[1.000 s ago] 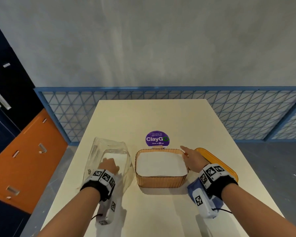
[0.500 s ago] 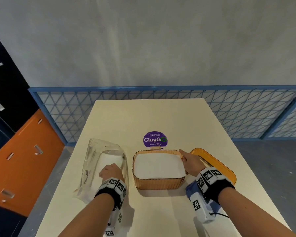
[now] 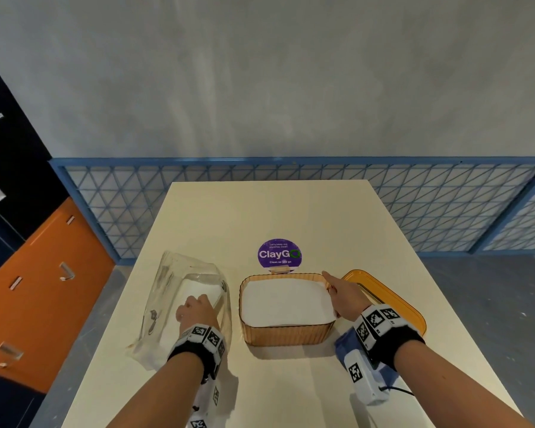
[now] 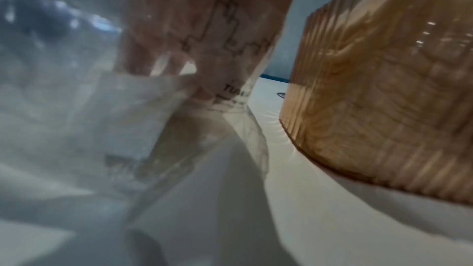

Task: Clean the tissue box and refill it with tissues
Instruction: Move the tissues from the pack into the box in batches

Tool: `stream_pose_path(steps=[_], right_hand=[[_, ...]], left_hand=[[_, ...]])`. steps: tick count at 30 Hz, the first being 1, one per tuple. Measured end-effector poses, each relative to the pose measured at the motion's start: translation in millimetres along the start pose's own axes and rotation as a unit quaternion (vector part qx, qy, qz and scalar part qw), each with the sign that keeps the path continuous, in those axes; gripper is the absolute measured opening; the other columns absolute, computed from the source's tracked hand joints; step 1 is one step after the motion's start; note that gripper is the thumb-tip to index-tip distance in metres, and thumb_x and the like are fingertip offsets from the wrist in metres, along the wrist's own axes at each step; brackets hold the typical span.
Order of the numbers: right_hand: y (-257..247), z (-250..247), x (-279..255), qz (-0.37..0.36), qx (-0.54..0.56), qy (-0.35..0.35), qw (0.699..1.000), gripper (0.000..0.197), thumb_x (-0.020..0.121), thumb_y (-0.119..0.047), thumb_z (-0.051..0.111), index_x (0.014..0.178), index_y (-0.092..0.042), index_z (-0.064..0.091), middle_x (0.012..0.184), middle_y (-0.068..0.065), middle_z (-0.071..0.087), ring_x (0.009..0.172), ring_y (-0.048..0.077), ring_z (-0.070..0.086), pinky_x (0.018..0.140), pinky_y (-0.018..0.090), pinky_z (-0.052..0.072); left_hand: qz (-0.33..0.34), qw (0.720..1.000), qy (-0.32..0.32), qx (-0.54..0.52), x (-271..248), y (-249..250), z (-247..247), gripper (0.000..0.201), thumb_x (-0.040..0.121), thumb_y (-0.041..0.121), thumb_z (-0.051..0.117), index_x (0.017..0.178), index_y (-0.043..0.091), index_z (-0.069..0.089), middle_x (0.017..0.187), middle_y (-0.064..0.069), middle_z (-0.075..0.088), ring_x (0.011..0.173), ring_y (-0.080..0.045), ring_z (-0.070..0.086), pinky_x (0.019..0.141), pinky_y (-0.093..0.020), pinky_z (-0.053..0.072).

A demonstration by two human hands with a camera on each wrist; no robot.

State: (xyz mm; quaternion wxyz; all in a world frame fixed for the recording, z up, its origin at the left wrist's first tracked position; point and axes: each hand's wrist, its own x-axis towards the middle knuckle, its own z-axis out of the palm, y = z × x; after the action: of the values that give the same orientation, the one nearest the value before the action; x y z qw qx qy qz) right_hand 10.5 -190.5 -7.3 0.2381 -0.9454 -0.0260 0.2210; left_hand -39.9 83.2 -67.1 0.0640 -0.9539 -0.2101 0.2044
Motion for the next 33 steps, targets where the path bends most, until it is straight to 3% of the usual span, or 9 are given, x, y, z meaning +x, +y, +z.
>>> stream_pose_path(steps=[7, 10, 13, 17, 20, 24, 27, 30, 33], right_hand=[[0.6, -5.1, -4.3, -0.010, -0.002, -0.007, 1.000, 0.050, 0.102, -0.014, 0.028, 0.151, -0.019, 0.017, 0.136, 0.014, 0.052, 0.107, 0.021, 0.051, 0.085, 0.023, 0.040], [-10.1, -15.4, -7.5, -0.033, 0.009, 0.060, 0.998, 0.046, 0.102, -0.017, 0.033, 0.147, -0.014, 0.029, 0.141, 0.014, 0.047, 0.127, 0.026, 0.046, 0.103, 0.029, 0.037], [-44.4, -31.1, -14.6, -0.082, 0.119, 0.125, 0.982, 0.037, 0.101, -0.024, 0.038, 0.131, -0.009, 0.053, 0.126, 0.012, 0.060, 0.110, 0.024, 0.057, 0.092, 0.031, 0.044], [-99.2, -52.1, -32.1, -0.070, 0.371, -0.046, 0.925, 0.048, 0.097, -0.050, 0.031, 0.116, -0.013, 0.055, 0.105, 0.014, 0.068, 0.078, 0.022, 0.066, 0.063, 0.030, 0.054], [-115.9, -66.6, -34.2, -0.055, 0.436, -0.101, 0.893, 0.053, 0.091, -0.054, 0.045, 0.114, -0.007, 0.058, 0.100, 0.015, 0.068, 0.083, 0.029, 0.067, 0.064, 0.032, 0.057], [-107.9, -76.5, -27.0, -0.104, 0.222, 0.000, 0.970, 0.022, 0.088, -0.017, 0.060, 0.105, -0.002, 0.061, 0.106, 0.014, 0.065, 0.095, 0.030, 0.062, 0.077, 0.033, 0.048], [-103.3, -83.8, -32.5, -0.169, 0.108, 0.069, 0.977, 0.005, 0.087, -0.010, 0.056, 0.092, -0.011, 0.057, 0.096, 0.007, 0.059, 0.088, 0.023, 0.055, 0.066, 0.029, 0.042], [-101.4, -88.7, -38.6, -0.210, 0.095, 0.108, 0.967, 0.021, 0.090, -0.013, 0.055, 0.109, -0.009, 0.062, 0.106, 0.005, 0.063, 0.098, 0.022, 0.056, 0.085, 0.038, 0.047], [-98.6, -88.1, -44.5, -0.244, 0.145, 0.099, 0.954, 0.018, 0.092, -0.014, 0.053, 0.109, -0.011, 0.060, 0.102, 0.002, 0.061, 0.094, 0.020, 0.056, 0.084, 0.037, 0.046]], left_hand=[[-0.024, 0.979, 0.049, -0.198, -0.9, -25.7, -26.8, 0.027, 0.098, 0.011, 0.038, 0.122, 0.006, 0.049, 0.135, -0.013, 0.041, 0.122, -0.028, 0.048, 0.101, -0.039, 0.042], [-0.004, 0.961, 0.163, -0.225, -14.7, -26.0, -50.2, 0.023, 0.096, 0.008, 0.040, 0.114, 0.003, 0.053, 0.127, -0.014, 0.046, 0.111, -0.030, 0.054, 0.084, -0.040, 0.048], [0.057, 0.923, 0.302, -0.233, -36.7, -17.2, -76.0, 0.018, 0.093, 0.007, 0.045, 0.105, 0.002, 0.057, 0.109, -0.013, 0.051, 0.093, -0.031, 0.057, 0.058, -0.036, 0.041], [0.193, 0.853, 0.411, -0.256, -64.8, 5.7, -96.2, 0.031, 0.075, -0.002, 0.063, 0.105, 0.008, 0.060, 0.090, -0.010, 0.055, 0.075, -0.027, 0.056, 0.042, -0.029, 0.034], [0.310, 0.802, 0.442, -0.256, -71.8, 26.5, -89.2, 0.059, 0.059, -0.006, 0.073, 0.112, 0.013, 0.056, 0.087, -0.010, 0.059, 0.071, -0.026, 0.056, 0.047, -0.028, 0.042], [0.367, 0.802, 0.397, -0.254, -76.4, 38.3, -69.7, 0.051, 0.084, 0.037, 0.060, 0.130, 0.021, 0.046, 0.117, -0.002, 0.045, 0.103, -0.017, 0.042, 0.079, -0.032, 0.046], [0.311, 0.792, 0.320, -0.417, -80.9, 36.8, -61.5, 0.070, 0.085, 0.065, 0.034, 0.141, 0.022, 0.038, 0.138, 0.001, 0.032, 0.128, -0.010, 0.027, 0.105, -0.030, 0.026], [0.187, 0.717, 0.229, -0.632, -74.4, 35.3, -66.8, 0.068, 0.088, 0.045, 0.042, 0.148, 0.019, 0.020, 0.144, -0.003, 0.026, 0.133, -0.012, 0.024, 0.107, -0.030, 0.024], [0.129, 0.594, 0.045, -0.793, -62.7, 30.5, -82.8, 0.064, 0.096, 0.011, 0.044, 0.149, 0.024, 0.011, 0.139, -0.007, 0.038, 0.127, -0.022, 0.039, 0.099, -0.034, 0.037]])
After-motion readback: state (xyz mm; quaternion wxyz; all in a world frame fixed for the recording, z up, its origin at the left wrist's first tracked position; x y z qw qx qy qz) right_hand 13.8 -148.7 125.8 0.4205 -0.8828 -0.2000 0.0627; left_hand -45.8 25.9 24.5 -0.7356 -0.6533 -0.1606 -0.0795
